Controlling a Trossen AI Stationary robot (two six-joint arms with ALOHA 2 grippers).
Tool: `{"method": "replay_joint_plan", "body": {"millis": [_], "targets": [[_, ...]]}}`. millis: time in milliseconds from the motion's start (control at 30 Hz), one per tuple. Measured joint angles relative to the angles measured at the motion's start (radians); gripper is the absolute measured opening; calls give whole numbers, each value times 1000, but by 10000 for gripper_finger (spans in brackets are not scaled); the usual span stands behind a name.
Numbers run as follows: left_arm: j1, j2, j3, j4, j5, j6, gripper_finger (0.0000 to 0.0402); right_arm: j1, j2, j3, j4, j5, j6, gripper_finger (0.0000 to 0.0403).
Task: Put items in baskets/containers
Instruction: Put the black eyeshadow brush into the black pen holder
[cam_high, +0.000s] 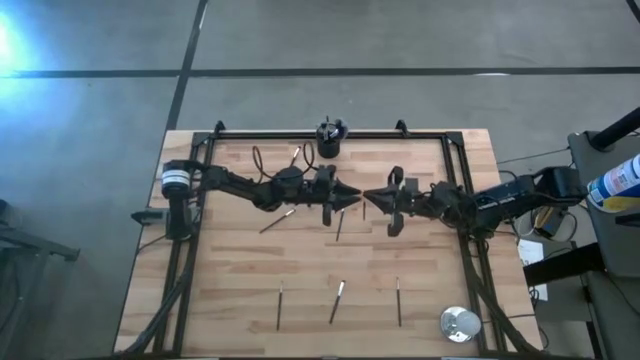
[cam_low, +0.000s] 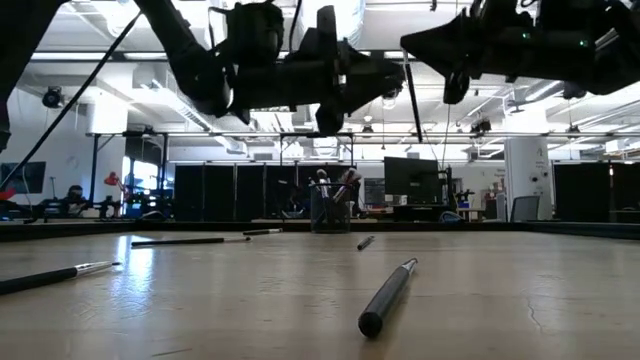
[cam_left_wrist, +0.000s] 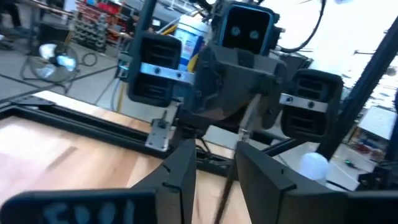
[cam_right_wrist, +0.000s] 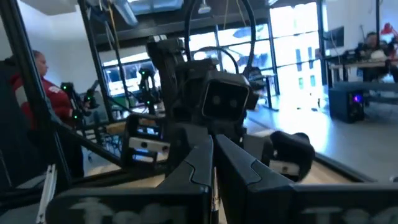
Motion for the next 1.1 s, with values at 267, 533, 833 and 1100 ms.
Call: {"method": "replay_joint_plan", "body": {"millis": [267, 533, 833, 1100], "targets": [[-7, 0, 35, 0, 18, 6, 108, 0, 0, 40, 0, 0, -52, 8], [-8, 0, 38, 3, 20, 43, 101, 0, 2, 78, -1, -7, -86, 8], [-5, -1, 67, -1, 72, 82, 12, 6, 1, 89, -23, -20, -75, 10], [49, -84, 66, -140, 55, 152, 9, 5, -16, 61, -38, -5, -60, 66]]}}
